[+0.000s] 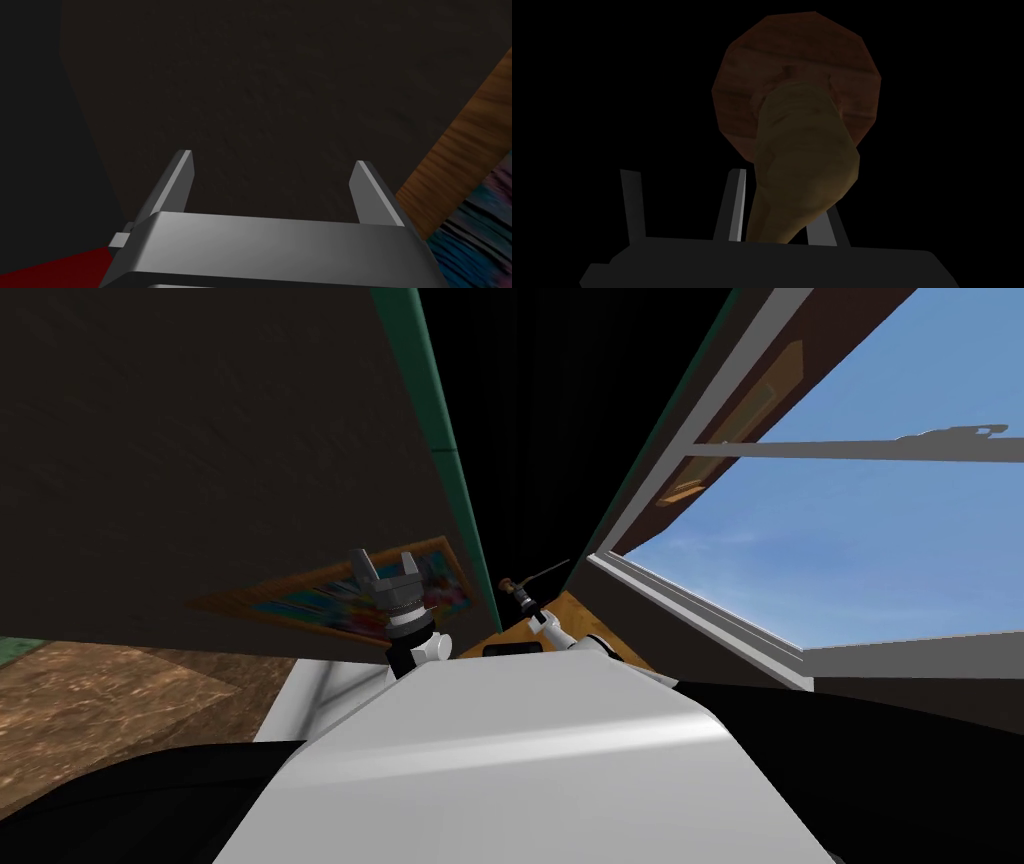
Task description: Push the door open
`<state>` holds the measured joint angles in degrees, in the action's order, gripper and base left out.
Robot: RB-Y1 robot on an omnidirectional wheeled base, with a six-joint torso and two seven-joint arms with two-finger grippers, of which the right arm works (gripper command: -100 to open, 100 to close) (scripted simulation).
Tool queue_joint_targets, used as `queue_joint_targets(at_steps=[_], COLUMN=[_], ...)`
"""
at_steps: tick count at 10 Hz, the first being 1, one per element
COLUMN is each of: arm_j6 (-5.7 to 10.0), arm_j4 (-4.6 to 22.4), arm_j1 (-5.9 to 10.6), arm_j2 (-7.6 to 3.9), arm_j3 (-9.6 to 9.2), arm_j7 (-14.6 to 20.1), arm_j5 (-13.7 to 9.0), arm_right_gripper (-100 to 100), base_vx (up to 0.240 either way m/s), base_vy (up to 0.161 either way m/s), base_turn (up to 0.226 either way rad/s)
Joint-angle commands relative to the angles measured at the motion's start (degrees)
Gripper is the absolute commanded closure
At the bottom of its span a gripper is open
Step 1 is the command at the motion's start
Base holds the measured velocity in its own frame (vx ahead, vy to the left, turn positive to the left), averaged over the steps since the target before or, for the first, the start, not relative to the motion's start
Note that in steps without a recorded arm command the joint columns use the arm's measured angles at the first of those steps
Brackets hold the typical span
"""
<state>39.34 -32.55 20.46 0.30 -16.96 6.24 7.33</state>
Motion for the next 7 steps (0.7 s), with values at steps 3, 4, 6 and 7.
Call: queue_joint_targets(at_steps=[3, 4, 6, 7], arm_j6=[-0.26, -0.29, -0.29, -0.29], arm_j4=[-0.70, -0.83, -0.17, -0.83], arm_j1=[-0.37, -0.42, -0.42, -0.42], arm_j2=[-1.86, -2.27, -2.27, -2.27], arm_j3=[-0.84, -1.10, -1.10, -1.10], arm_j7=[-0.17, -0.21, -0.21, -0.21], arm_j5=[-0.48, -0.63, -0.63, -0.63], arm_right_gripper=[100, 100, 100, 100], base_vx=[-0.076, -0.080, -0.043, 0.001], base_vy=[-0.206, -0.183, -0.099, -0.011], base_turn=[0.165, 0.117, 0.012, -0.008])
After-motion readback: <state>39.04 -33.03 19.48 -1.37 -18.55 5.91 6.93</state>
